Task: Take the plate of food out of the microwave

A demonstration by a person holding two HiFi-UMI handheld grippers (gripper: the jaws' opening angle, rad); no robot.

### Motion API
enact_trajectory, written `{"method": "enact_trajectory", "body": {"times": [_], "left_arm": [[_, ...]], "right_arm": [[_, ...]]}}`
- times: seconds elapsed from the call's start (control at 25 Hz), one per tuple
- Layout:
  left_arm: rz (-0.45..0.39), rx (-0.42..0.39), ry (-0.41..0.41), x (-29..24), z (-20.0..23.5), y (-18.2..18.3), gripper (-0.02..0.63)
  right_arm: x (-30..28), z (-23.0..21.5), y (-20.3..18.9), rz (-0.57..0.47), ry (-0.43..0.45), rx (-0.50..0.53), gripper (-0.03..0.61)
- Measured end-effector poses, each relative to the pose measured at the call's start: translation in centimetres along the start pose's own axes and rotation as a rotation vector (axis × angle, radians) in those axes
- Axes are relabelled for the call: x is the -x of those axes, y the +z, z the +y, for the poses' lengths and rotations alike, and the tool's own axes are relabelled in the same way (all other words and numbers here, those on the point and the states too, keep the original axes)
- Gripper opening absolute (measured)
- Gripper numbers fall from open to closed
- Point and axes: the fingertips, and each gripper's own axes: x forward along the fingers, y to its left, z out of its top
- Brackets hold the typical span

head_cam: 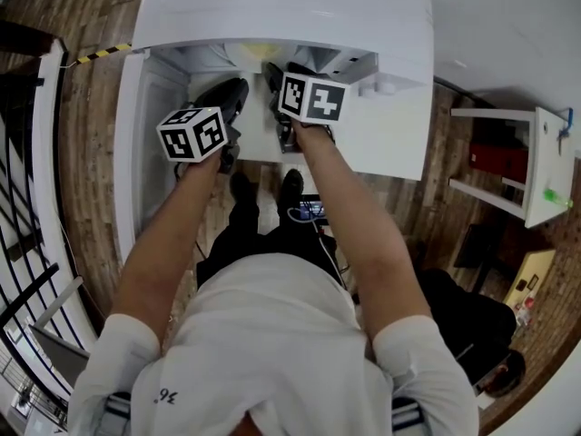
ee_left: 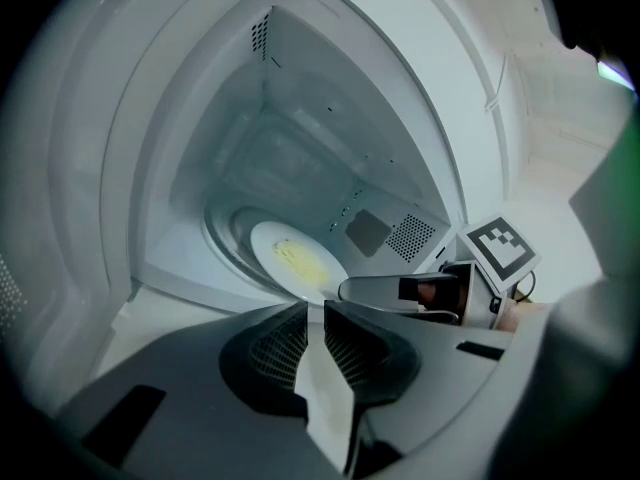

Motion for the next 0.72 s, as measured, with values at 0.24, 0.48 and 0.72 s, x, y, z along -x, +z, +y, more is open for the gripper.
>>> {"method": "enact_trajectory", "body": {"times": [0.24, 0.48, 0.72], "left_arm": [[0.008, 0.001, -0.013, -0.3, -0.3, 0.0, 0.035], [0.028, 0.01, -0.031, -0.5, -0.6, -0.5, 0.035], [0.043, 0.023, -0.035, -0.3, -0.2, -0.6, 0.035]], "right_arm": [[-0.7, -0.9, 0.4, 0.014, -0.043, -0.101, 0.181], [-0.9, -1.0, 0.6, 0.043, -0.052, -0.101, 0.147], [0.1, -1.7, 0.8, 0.017, -0.016, -0.184, 0.101]]}}
